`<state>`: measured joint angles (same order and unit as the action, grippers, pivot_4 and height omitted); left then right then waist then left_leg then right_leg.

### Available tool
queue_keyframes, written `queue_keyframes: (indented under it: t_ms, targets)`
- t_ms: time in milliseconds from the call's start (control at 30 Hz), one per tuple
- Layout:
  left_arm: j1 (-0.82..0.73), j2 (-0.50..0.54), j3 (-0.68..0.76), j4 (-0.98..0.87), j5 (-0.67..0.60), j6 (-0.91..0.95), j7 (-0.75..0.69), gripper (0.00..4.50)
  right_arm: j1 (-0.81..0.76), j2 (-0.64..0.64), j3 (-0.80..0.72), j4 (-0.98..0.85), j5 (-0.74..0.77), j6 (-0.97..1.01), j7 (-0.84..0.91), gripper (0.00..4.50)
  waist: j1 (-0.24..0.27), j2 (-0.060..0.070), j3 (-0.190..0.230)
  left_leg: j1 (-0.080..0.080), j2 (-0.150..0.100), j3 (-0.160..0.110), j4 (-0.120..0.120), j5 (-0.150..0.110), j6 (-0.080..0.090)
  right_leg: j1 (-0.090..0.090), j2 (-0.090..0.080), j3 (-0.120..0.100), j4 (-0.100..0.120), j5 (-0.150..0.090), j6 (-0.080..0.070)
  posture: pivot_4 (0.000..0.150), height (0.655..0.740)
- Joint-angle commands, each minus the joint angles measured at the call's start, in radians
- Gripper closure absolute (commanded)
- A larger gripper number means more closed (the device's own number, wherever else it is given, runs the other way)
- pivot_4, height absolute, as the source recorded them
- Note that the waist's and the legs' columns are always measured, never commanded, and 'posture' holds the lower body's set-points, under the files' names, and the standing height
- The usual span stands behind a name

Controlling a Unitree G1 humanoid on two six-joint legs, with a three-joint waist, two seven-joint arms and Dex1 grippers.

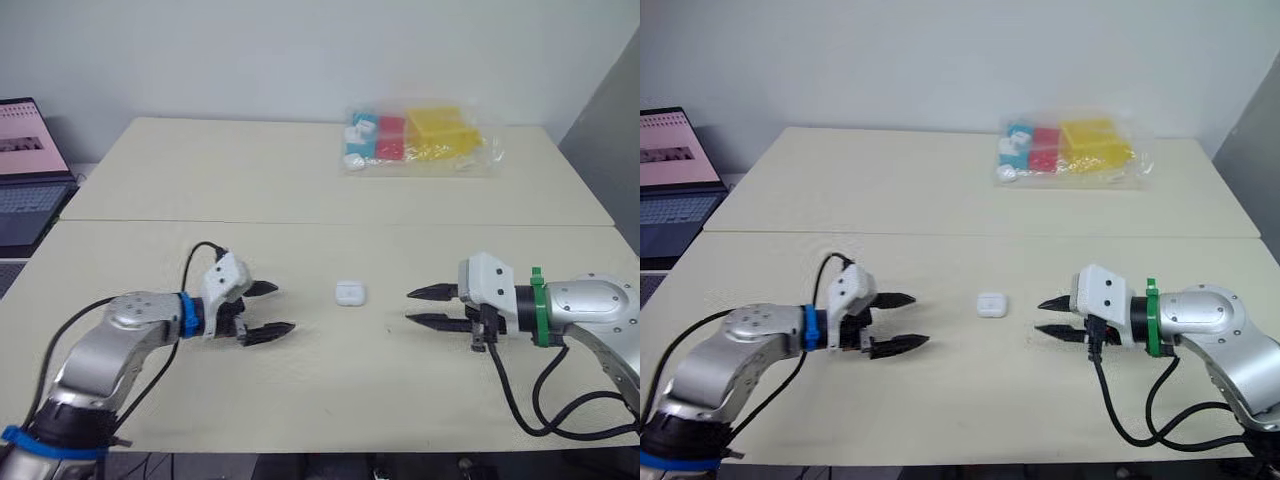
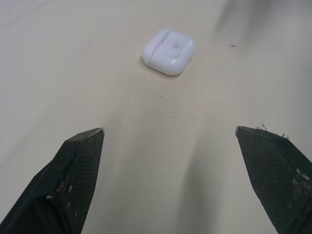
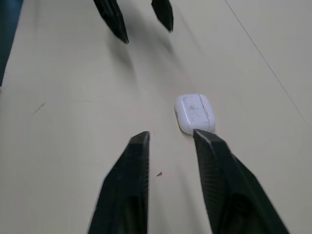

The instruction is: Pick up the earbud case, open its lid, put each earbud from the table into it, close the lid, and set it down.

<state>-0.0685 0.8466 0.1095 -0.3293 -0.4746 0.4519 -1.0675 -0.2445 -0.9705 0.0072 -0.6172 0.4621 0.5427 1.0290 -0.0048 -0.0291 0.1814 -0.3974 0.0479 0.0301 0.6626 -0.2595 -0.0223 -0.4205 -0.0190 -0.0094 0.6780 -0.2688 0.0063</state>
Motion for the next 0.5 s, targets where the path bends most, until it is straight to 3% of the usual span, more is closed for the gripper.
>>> queue_keyframes:
  t_ms: [33,100,267,500]
  targets:
    - [0.092,0.034,0.121,-0.094,-0.039,-0.071,-0.058,0.00,0.030,-0.018,-0.077,0.026,-0.042,-0.137,0.036,1.46,0.002,0.000,0.000,0.000,-0.001,0.000,0.000,0.000,0.000,0.000,-0.001,0.000,0.000,0.000,0.001,0.150,0.7378]
    - [0.120,0.047,0.139,-0.101,0.003,-0.113,-0.045,0.00,0.073,-0.037,-0.097,0.066,-0.080,-0.233,0.076,0.78,0.007,0.000,0.000,0.000,-0.001,0.000,0.000,0.000,0.000,0.000,-0.001,0.000,-0.001,0.000,0.001,0.150,0.7378]
    - [0.125,0.065,0.115,-0.113,0.109,-0.136,0.034,0.00,0.092,-0.052,-0.120,0.107,-0.055,-0.257,0.116,0.78,0.011,0.000,0.000,0.001,-0.001,0.000,0.001,0.000,0.000,0.001,0.000,-0.001,0.001,0.000,0.002,0.150,0.7378]
    - [0.089,0.040,0.076,-0.105,0.041,-0.164,-0.036,0.00,0.061,-0.057,-0.120,0.132,-0.035,-0.228,0.136,0.78,0.004,0.000,0.000,0.002,-0.001,0.000,0.000,0.000,0.000,0.001,0.001,0.000,0.001,0.000,0.001,0.150,0.7378]
